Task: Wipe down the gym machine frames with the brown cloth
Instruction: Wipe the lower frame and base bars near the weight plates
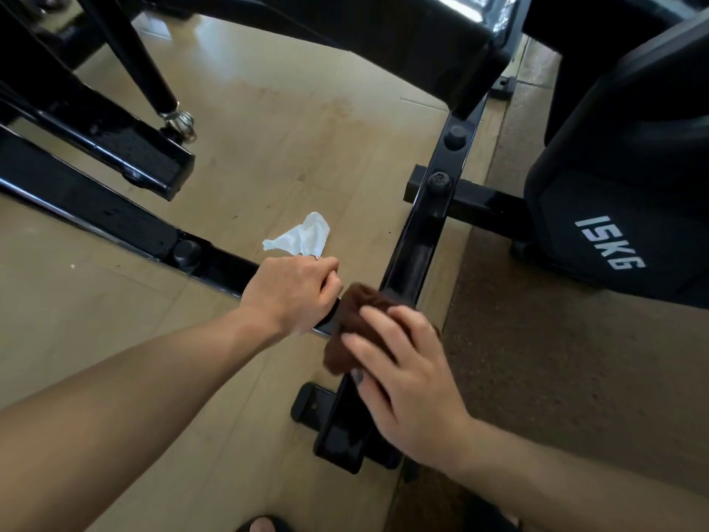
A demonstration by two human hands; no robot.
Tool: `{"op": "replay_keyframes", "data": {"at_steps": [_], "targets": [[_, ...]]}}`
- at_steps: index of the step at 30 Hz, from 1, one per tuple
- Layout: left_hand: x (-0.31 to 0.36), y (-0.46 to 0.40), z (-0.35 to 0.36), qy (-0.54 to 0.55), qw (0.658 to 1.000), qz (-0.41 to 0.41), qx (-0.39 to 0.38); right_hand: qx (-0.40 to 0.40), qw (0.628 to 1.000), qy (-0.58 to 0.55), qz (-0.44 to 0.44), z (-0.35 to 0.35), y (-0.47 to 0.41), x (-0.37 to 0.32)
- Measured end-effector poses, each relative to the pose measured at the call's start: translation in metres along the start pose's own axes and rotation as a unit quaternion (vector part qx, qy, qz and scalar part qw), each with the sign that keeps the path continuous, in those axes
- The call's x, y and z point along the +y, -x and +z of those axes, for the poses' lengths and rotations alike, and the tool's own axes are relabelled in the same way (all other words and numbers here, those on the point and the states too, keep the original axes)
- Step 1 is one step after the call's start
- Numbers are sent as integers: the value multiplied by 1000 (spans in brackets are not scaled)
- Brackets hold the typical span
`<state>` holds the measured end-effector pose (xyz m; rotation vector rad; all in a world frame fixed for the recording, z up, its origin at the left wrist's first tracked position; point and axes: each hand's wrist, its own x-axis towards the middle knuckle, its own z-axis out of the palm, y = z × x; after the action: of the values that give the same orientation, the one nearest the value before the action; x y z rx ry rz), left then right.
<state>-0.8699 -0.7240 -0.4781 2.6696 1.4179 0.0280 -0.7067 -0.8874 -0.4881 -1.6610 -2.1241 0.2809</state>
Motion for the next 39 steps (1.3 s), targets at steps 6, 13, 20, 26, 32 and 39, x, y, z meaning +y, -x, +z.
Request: {"op": "replay_keyframes", "data": {"at_steps": [6, 13, 20, 26, 32, 39], "targets": [[-2, 0, 4, -10, 1000, 7, 14, -43, 988, 59, -139, -10, -17, 29], [-2, 2, 3, 5, 1000, 11, 23, 14, 993, 91, 76, -30, -100, 67], [-1, 1, 5, 6, 1000, 2, 28, 27, 995, 76, 53, -9, -53, 21], [-3, 1, 6, 7, 999, 14, 42, 22, 998, 53, -24, -13, -64, 41], [-4, 1, 5, 13, 999, 3, 32, 59, 991, 85, 84, -36, -138, 84], [-7, 2, 0, 21, 1000, -3, 19, 48, 977, 130, 161, -43, -184, 109]]}}
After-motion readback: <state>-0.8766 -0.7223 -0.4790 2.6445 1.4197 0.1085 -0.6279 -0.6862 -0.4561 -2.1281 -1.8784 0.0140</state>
